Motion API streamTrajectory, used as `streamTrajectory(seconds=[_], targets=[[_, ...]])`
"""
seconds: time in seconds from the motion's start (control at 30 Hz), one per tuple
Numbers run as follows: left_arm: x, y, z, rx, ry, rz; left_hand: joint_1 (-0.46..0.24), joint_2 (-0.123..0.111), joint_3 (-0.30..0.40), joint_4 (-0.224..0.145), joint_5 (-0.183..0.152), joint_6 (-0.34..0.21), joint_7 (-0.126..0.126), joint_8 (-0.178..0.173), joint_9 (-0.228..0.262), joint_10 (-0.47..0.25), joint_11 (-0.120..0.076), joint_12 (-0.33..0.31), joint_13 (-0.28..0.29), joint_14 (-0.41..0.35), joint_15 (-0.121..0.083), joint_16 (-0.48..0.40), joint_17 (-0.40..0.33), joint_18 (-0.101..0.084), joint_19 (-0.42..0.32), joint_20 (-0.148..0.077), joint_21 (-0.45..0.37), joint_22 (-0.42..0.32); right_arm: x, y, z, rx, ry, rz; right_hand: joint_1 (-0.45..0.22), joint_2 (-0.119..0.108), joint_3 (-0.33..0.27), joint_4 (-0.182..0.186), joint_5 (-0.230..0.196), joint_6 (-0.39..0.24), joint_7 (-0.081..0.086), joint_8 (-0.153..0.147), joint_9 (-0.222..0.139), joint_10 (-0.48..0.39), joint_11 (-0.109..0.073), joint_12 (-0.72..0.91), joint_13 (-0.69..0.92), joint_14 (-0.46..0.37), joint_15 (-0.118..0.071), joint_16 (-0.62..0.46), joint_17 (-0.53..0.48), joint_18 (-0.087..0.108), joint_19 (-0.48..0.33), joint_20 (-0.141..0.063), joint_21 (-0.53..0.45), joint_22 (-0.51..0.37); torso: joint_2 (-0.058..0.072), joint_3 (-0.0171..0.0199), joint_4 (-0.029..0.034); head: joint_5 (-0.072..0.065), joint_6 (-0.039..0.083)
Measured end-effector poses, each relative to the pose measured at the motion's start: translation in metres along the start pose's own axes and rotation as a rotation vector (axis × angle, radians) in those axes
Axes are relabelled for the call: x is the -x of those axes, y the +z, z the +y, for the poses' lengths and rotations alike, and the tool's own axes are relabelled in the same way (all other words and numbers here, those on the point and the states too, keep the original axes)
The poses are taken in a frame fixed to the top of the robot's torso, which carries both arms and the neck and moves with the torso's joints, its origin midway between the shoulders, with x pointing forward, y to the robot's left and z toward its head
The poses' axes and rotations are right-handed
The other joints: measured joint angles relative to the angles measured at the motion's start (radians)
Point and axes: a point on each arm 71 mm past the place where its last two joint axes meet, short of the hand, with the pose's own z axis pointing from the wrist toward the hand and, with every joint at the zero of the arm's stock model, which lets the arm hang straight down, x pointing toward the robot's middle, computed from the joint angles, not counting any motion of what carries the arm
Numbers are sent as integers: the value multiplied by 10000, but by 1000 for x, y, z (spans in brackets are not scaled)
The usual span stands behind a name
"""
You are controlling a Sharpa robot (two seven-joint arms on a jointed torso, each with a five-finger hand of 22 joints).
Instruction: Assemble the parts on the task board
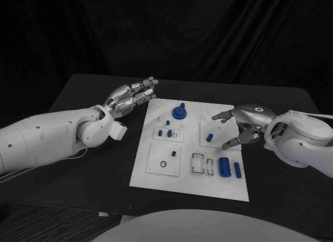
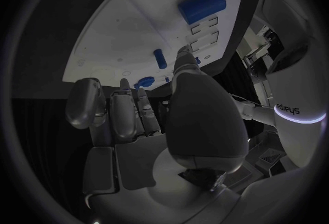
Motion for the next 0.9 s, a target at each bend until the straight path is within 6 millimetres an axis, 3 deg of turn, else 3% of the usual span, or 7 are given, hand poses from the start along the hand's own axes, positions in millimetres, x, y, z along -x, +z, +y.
streamTrajectory(seconds=[0.13,0.37,0.53,0.7,0.9], targets=[[0,0,1,12,-3,-10,0,0,0,0,0,0,0,0,0,0,0,0,-1,0,0,39,0,0,0,0,0,0,-10,3,-1,-12,98,148,-3,3,-5,2,0,187,71,0,16,221,0,0,-1,27,27,0,-27,0,0,0,0,0,0,0,20,-46,0],[1,-2,2,44,-19,-29,0,0,0,0,44,-1,0,0,-1,0,0,0,-2,0,0,39,-1,0,0,0,0,18,-21,10,5,225,210,211,778,883,1452,-55,123,1152,107,78,69,989,-14,-117,-21,-11,64,0,9,1,89,89,116,-1,5,1,32,-34,0],[1,-2,3,51,-21,-35,0,0,5,-5,44,0,0,0,-1,0,0,0,-2,0,0,38,8,0,0,0,0,18,-23,14,10,416,242,179,984,1299,1803,-137,360,1821,154,129,104,1379,-88,-195,-21,-11,64,42,75,1,89,89,233,-1,5,3,49,-46,0],[1,-2,3,58,-21,-38,0,0,28,-28,44,0,0,0,9,0,0,0,-2,0,0,38,7,0,0,0,0,35,-23,17,13,536,244,173,1091,1507,1872,-206,465,2332,244,167,128,1675,-175,-246,-21,-11,64,41,113,2,127,51,256,-1,6,2,50,-58,0],[0,-1,3,63,-37,-8,22,22,45,-45,79,0,0,0,9,0,0,0,-3,-1,-1,38,6,1,0,0,0,39,-23,20,17,662,247,174,1239,1654,1957,-291,536,2476,247,167,128,2107,-263,-246,-21,-16,-17,81,154,3,205,-26,323,7,6,-4,50,-64,0]])
